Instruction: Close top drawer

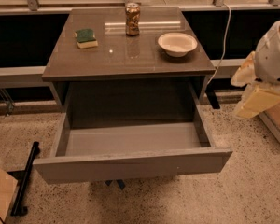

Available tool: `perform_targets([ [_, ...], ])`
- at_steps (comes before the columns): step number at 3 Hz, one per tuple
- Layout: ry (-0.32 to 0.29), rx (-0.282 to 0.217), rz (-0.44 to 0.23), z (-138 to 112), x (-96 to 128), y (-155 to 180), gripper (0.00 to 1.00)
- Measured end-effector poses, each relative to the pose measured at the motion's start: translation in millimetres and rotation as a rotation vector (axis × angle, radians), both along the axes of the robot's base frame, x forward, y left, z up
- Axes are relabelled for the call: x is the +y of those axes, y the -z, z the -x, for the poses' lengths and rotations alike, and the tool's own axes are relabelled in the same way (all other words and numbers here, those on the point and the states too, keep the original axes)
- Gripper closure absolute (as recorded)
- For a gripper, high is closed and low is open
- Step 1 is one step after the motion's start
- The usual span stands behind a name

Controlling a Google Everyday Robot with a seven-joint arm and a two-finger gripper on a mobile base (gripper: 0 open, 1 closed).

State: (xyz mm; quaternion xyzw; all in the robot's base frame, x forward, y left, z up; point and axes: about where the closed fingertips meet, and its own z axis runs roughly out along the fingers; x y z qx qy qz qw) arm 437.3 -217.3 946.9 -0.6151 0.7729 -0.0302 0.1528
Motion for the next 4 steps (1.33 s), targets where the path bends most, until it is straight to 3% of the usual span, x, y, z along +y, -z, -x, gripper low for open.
perform_targets([
  [2,-0.025,-0.004,0.004,1.0,4.2,-0.3,0.92],
  [3,-0.043,0.07,-0.063,4.8,17.2,39.3,1.0],
  [4,-0.065,0.156,-0.142,18.5,34.3,97.7,1.0],
])
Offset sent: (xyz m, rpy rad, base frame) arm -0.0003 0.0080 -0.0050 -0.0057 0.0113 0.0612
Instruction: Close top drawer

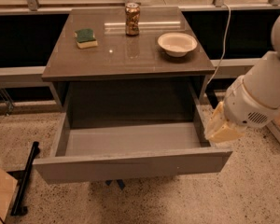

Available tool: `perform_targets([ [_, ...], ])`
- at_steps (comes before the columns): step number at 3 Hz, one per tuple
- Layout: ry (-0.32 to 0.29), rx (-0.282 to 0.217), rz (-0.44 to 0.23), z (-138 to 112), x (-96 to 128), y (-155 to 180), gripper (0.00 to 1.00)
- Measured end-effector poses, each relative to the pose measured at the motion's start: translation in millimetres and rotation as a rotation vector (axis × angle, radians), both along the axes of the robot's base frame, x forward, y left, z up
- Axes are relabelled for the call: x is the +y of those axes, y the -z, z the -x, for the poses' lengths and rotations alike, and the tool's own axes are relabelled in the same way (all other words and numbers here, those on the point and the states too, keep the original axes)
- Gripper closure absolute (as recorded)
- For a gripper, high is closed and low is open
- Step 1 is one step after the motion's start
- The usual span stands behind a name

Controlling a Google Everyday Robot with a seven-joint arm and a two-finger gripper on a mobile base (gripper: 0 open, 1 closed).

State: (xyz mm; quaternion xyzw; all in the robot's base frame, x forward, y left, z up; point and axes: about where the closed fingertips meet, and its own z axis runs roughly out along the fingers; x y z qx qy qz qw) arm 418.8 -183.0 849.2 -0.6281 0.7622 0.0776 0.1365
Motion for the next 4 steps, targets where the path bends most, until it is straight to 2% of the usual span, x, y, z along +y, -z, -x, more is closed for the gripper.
perform_targets([
  [2,0.02,0.152,-0.129,18.6,18.1,121.3,1.0],
  [3,0.044,0.23,-0.183,13.6,17.3,193.1,1.0],
  [4,0.051,0.243,-0.204,-4.1,10.8,225.1,1.0],
])
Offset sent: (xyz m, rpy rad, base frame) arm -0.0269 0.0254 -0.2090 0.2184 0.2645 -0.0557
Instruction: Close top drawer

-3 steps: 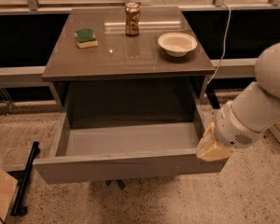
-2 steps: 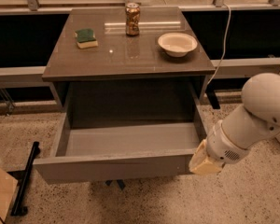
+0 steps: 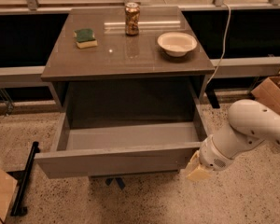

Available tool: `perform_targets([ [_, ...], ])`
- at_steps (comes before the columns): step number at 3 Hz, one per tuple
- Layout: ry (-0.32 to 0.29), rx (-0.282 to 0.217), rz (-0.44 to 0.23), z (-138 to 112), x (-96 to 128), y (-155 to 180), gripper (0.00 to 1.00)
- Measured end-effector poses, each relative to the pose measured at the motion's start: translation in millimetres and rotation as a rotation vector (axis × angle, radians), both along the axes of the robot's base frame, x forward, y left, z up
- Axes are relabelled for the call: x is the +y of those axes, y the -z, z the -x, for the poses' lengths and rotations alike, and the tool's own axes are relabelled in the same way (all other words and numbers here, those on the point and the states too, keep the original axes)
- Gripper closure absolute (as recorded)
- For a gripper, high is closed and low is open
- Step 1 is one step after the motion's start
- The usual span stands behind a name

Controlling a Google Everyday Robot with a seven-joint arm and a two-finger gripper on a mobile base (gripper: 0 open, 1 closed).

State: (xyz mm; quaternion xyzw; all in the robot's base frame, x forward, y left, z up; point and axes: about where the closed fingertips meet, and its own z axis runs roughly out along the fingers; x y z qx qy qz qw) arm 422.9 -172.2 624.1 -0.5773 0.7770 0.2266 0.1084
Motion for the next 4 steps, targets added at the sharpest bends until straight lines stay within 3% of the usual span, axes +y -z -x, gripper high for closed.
perform_targets([
  [1,0.0,0.0,0.0,0.0,0.0,0.0,1.0],
  [3,0.012,-0.053,-0.005,-27.3,3.1,7.7,1.0],
  [4,-0.02,-0.114,-0.016,-66.3,15.0,7.8,1.0],
])
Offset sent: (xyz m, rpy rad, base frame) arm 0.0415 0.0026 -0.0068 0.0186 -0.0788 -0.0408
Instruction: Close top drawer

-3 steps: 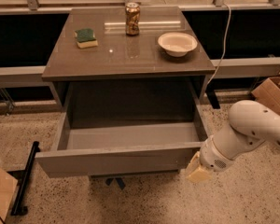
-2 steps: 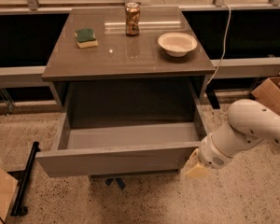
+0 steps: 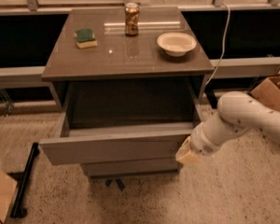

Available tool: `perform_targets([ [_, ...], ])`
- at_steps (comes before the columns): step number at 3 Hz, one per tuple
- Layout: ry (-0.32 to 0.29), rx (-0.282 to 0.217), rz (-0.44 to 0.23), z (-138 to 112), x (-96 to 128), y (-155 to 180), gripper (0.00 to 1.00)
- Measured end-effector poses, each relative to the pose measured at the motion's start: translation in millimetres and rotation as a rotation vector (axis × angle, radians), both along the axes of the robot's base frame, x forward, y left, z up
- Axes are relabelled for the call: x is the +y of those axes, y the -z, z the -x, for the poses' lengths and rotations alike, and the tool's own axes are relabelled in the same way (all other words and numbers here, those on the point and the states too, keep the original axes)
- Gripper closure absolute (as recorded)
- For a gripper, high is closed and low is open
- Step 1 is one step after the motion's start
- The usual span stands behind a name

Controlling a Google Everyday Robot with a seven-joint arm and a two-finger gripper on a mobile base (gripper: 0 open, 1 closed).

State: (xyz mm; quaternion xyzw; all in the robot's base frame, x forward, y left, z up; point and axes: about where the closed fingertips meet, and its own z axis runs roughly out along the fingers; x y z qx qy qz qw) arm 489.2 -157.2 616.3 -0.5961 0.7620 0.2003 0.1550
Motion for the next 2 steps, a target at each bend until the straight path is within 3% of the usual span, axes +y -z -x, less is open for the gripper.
perform_targets([
  [1,0.0,0.0,0.0,3.5,0.4,0.0,1.0],
  [2,-0.035,-0.052,-0.015,-36.9,11.0,-1.1,1.0],
])
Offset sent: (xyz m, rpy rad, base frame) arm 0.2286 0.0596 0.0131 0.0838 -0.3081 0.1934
